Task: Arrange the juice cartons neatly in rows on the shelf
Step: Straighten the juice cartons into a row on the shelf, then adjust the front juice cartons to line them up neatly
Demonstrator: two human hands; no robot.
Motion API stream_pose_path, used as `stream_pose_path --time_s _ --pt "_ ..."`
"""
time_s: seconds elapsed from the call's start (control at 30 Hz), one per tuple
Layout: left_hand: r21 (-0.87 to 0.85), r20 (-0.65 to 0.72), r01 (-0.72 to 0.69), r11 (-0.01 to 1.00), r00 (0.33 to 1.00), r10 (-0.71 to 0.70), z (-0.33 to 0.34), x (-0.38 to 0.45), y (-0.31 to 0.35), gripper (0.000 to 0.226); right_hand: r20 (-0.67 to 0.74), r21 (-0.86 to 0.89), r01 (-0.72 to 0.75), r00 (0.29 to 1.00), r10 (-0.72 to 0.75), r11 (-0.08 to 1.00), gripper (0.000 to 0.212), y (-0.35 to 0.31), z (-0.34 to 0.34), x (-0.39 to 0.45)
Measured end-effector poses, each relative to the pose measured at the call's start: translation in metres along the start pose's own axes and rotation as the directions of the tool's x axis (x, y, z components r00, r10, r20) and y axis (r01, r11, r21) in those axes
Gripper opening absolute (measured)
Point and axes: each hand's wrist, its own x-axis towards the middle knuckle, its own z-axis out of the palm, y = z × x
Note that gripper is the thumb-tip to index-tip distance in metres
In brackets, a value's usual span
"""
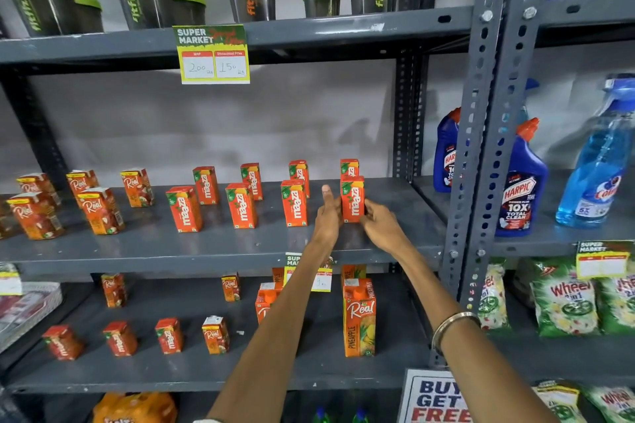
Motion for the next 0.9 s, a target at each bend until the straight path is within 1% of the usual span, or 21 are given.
stream_pose_path --time_s 0.03,0.13,0.3,0.47,0.5,0.57,0.63,0.7,0.73,0.8,0.83,0.9 --pt "0.006 0.0 -0.01 1.0 1.0 0.01 0.0 0.004 -0.004 0.102 0.003 0.001 -0.002 1.0 0.002 1.0 0.04 -0.001 0.0 0.001" --pt "0.028 0.002 -0.021 0.999 1.0 0.021 0.002 0.002 0.0 0.098 0.006 0.003 -0.005 1.0 0.005 1.0 0.041 -0.002 -0.002 0.001" --pt "0.03 0.009 -0.023 0.999 1.0 0.023 0.002 -0.004 0.007 0.083 0.017 0.004 -0.005 1.0 0.005 1.0 0.041 -0.001 -0.003 0.002" --pt "0.037 -0.019 -0.012 0.999 1.0 0.013 0.003 -0.008 0.01 0.078 0.008 -0.005 -0.015 1.0 0.015 1.0 0.042 0.0 -0.001 0.003" --pt "0.032 -0.027 -0.012 0.999 1.0 0.013 0.004 -0.01 0.012 0.075 -0.006 -0.007 -0.02 1.0 0.02 1.0 0.043 -0.001 -0.001 0.003" --pt "0.047 -0.056 -0.026 0.999 0.998 0.029 0.006 -0.017 0.016 0.068 -0.061 -0.008 -0.042 0.997 0.041 0.999 0.052 0.0 0.002 0.001" --pt "0.074 -0.127 -0.091 0.993 0.987 0.1 0.005 -0.028 0.017 0.052 -0.181 0.012 -0.043 0.983 0.045 0.999 0.061 0.001 0.006 -0.007" --pt "0.077 -0.194 -0.195 0.978 0.959 0.206 0.0 -0.045 0.011 0.03 -0.32 -0.017 0.089 0.943 -0.09 0.996 0.06 0.003 0.015 -0.02" --pt "0.103 -0.215 -0.241 0.965 0.942 0.258 -0.006 -0.055 0.006 0.026 -0.373 -0.046 0.172 0.911 -0.177 0.984 0.057 0.004 0.021 -0.027" --pt "0.169 -0.231 -0.31 0.936 0.91 0.344 -0.025 -0.074 -0.004 0.035 -0.441 -0.075 0.299 0.846 -0.301 0.951 0.047 0.001 0.036 -0.037" --pt "0.192 -0.243 -0.335 0.922 0.894 0.376 -0.038 -0.08 -0.008 0.039 -0.46 -0.08 0.342 0.821 -0.339 0.936 0.043 -0.005 0.045 -0.041" --pt "0.195 -0.279 -0.376 0.906 0.864 0.419 -0.066 -0.088 -0.01 0.04 -0.468 -0.067 0.416 0.79 -0.397 0.907 0.04 -0.019 0.069 -0.039"
